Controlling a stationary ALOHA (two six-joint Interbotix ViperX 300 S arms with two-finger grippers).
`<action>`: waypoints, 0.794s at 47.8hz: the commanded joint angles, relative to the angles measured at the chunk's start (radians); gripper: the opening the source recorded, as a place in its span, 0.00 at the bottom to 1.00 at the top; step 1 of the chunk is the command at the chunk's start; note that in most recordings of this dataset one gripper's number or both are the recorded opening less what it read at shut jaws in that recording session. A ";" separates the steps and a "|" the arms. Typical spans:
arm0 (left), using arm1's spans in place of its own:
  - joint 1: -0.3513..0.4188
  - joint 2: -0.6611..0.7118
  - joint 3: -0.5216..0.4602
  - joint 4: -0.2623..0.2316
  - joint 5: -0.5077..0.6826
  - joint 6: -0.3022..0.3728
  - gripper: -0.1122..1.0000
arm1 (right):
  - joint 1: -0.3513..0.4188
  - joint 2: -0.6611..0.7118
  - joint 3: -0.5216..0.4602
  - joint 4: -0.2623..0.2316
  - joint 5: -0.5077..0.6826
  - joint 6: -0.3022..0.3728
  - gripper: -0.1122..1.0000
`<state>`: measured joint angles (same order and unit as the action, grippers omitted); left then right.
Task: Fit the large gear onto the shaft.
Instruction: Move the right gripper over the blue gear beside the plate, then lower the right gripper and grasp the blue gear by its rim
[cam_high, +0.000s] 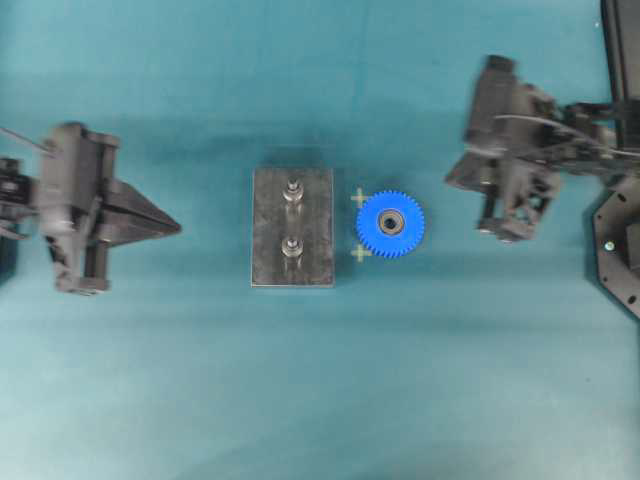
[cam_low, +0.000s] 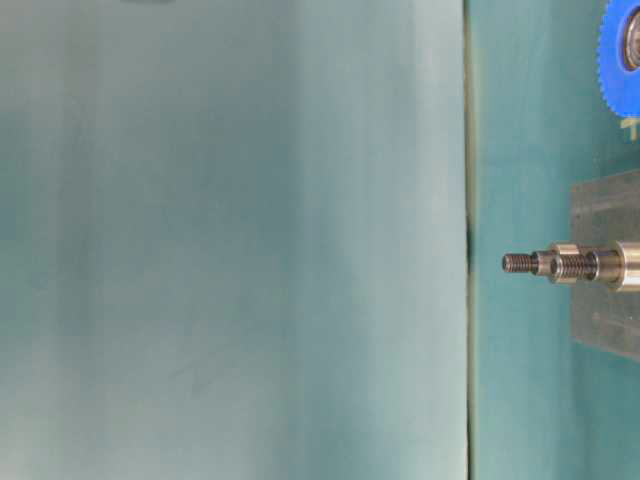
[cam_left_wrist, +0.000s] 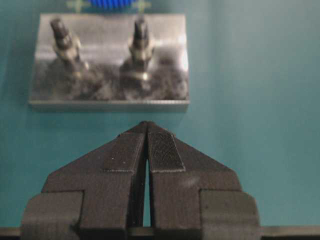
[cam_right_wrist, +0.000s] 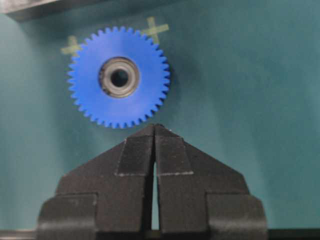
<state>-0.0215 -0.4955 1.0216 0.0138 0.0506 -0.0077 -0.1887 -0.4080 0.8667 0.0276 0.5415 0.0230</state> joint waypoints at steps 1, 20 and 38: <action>0.002 0.028 -0.037 0.003 -0.009 0.003 0.10 | -0.003 0.054 -0.048 -0.006 0.014 -0.017 0.11; 0.002 0.101 -0.049 0.003 -0.084 0.002 0.10 | -0.009 0.313 -0.153 -0.005 0.020 -0.054 0.76; 0.002 0.110 -0.044 0.003 -0.094 0.002 0.10 | -0.006 0.430 -0.256 -0.002 0.057 -0.057 0.94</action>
<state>-0.0199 -0.3789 0.9940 0.0138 -0.0322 -0.0061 -0.1948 0.0184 0.6427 0.0230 0.5890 -0.0245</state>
